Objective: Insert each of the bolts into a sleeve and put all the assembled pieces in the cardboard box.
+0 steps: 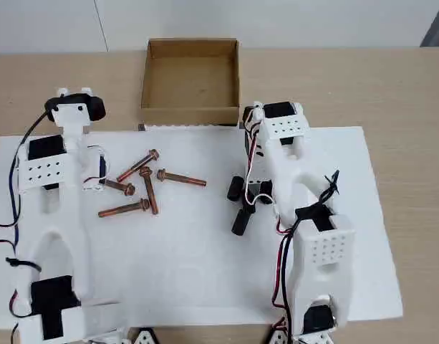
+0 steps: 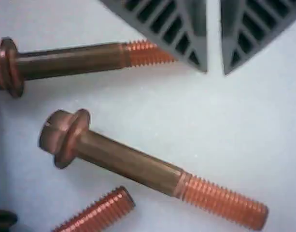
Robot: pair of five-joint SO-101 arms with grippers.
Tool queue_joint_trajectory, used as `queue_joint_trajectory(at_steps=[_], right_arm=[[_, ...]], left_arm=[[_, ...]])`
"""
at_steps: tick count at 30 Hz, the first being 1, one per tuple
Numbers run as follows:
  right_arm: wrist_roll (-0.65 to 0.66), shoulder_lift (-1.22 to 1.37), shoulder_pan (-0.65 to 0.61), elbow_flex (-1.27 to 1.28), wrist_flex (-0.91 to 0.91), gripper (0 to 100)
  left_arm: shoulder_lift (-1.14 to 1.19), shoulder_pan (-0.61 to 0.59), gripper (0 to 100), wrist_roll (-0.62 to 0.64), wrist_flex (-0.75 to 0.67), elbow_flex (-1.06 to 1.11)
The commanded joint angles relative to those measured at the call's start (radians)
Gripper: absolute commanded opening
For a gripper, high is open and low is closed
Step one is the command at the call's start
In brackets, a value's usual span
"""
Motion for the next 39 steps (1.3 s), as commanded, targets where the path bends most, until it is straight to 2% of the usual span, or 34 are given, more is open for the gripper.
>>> queue_joint_trajectory(at_steps=[1, 5, 13, 16, 20, 24, 27, 30, 39], right_arm=[[0.015, -0.028, 0.001, -0.078, 0.012, 0.2], [0.046, -0.090, 0.004, -0.123, 0.035, 0.2], [0.068, -0.305, 0.005, -0.120, 0.050, 0.3], [0.068, -0.366, 0.013, -0.087, 0.050, 0.3], [0.068, -0.438, 0.050, 0.006, 0.050, 0.2], [0.068, -0.499, 0.110, 0.118, 0.045, 0.2], [0.092, -0.541, 0.160, 0.183, 0.044, 0.2], [0.127, -0.578, 0.200, 0.242, 0.042, 0.2], [0.276, -0.618, 0.242, 0.308, 0.041, 0.3]], left_arm=[[-0.006, 0.002, 1, -0.009, -0.012, -0.004], [-0.012, 0.002, 1, -0.009, 0.006, -0.012], [-0.005, 0.043, 1, -0.008, 0.169, -0.168], [-0.003, 0.075, 1, -0.055, 0.199, -0.240], [-0.003, 0.143, 1, -0.157, 0.192, -0.282], [0.011, 0.176, 1, -0.175, 0.141, -0.302], [0.101, 0.181, 1, -0.178, 0.135, -0.349], [0.244, 0.180, 1, -0.233, 0.180, -0.455], [0.655, 0.198, 1, -0.370, 0.382, -0.986]])
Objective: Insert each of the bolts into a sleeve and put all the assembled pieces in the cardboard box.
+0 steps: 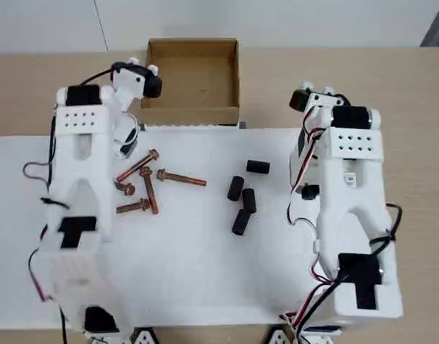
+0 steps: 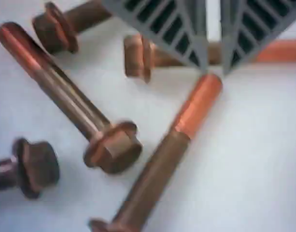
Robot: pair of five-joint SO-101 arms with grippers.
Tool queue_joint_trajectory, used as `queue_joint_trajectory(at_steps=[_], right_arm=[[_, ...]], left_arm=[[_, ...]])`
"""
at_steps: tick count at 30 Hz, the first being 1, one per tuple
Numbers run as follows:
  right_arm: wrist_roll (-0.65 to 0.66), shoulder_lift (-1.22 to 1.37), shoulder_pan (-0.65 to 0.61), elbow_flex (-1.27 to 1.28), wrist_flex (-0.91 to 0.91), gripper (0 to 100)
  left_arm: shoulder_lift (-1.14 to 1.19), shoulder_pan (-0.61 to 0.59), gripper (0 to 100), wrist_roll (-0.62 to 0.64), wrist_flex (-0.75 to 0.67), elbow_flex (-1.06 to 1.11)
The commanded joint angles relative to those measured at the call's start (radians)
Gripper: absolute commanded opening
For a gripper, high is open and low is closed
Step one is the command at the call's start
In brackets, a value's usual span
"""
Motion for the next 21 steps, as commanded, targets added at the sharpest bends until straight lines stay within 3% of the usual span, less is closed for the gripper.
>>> queue_joint_trajectory(at_steps=[1, 17, 21], right_arm=[[0.063, -0.059, 0.007, -0.008, -0.004, 0.3], [0.075, -0.051, 0.005, -0.008, -0.048, 0.3], [0.075, -0.051, 0.005, -0.008, -0.053, 0.3]], left_arm=[[0.120, 0.020, 1, -0.038, 0.064, -0.225], [0.212, 0.100, 1, -0.098, 0.064, -0.288], [0.213, 0.107, 6, -0.098, 0.064, -0.274]])
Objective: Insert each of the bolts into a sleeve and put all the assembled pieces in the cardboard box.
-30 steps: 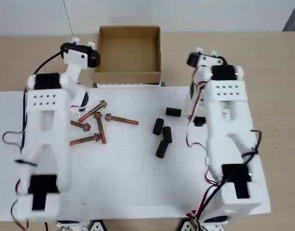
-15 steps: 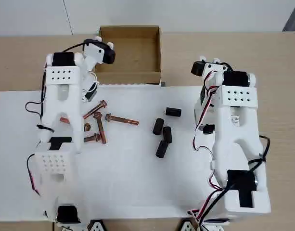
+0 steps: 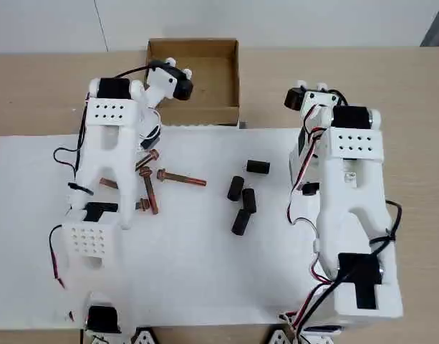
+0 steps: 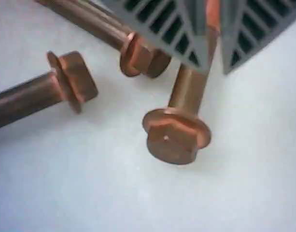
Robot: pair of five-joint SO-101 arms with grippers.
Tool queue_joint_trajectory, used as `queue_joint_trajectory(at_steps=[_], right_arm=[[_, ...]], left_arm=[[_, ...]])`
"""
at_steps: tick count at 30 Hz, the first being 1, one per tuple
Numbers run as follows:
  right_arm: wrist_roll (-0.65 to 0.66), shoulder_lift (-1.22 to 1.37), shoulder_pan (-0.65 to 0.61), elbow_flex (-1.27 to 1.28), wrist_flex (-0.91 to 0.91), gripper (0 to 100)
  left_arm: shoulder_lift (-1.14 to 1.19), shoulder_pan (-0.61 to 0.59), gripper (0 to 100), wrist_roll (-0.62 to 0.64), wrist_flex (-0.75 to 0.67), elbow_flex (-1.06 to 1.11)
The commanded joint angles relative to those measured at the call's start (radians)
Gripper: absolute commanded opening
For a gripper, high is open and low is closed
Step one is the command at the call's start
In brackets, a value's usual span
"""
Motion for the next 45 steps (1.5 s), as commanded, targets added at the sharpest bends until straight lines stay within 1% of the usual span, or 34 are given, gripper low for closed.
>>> queue_joint_trajectory(at_steps=[1, 9, 16, 22, 27, 33, 45], right_arm=[[0.009, -0.051, 0.004, -0.008, -0.015, 0.3], [0.009, -0.051, 0.002, -0.008, -0.016, 0.3], [0.008, -0.051, 0.002, -0.008, -0.016, 0.3], [0.009, -0.051, 0.002, -0.008, -0.010, 0.3], [0.008, -0.051, 0.002, -0.006, -0.015, 0.3], [0.006, -0.051, 0.002, -0.006, -0.015, 0.3], [0.005, -0.051, 0.002, -0.006, -0.015, 0.3]], left_arm=[[-0.006, 0.011, 7, -0.008, 0.029, -0.013], [-0.003, 0.026, 8, -0.028, 0.028, 0.035], [0.074, 0.012, 8, -0.028, 0.028, 0.027], [0.086, 0.003, 8, -0.028, -0.021, 0.024], [0.087, 0.005, 8, -0.028, 0.028, -0.077], [0.086, -0.006, 8, -0.026, 0.031, -0.137], [0.097, -0.009, 8, -0.031, 0.012, -0.056]])
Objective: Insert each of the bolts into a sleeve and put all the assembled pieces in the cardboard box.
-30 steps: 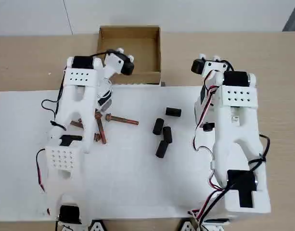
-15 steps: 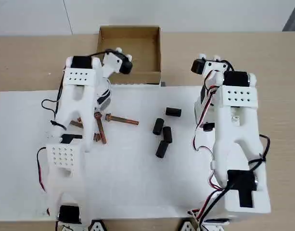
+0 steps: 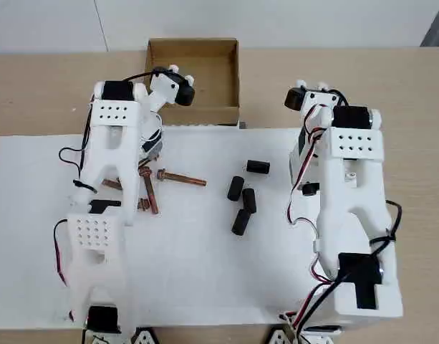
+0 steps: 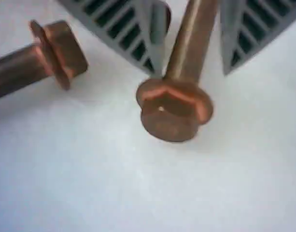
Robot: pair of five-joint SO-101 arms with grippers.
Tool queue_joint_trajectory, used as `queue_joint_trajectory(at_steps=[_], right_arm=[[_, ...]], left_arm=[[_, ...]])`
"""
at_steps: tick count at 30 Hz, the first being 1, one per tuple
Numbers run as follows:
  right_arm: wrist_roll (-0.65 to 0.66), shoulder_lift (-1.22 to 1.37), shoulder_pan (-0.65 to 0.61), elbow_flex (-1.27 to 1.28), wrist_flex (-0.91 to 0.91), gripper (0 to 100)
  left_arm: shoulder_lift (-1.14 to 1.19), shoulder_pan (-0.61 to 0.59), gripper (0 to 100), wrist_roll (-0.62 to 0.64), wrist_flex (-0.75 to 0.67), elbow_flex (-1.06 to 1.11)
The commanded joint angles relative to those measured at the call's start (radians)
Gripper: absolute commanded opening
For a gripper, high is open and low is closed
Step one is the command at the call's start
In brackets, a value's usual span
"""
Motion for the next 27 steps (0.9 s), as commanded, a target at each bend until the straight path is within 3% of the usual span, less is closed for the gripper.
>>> queue_joint_trajectory(at_steps=[1, 19, 21, 27], right_arm=[[0.005, -0.051, 0.002, -0.006, -0.015, 0.3], [0.003, -0.051, 0.001, -0.006, -0.015, 0.3], [0.003, -0.051, 0.001, -0.006, -0.013, 0.3], [0.002, -0.062, 0.001, -0.011, -0.004, 0.3]], left_arm=[[-0.012, -0.006, 8, -0.005, 0.009, 0.010], [0.152, -0.040, 5, -0.017, 0.018, -0.122], [0.152, -0.038, 0, -0.017, 0.023, -0.143], [0.064, -0.031, 0, -0.014, 0.026, -0.153]])
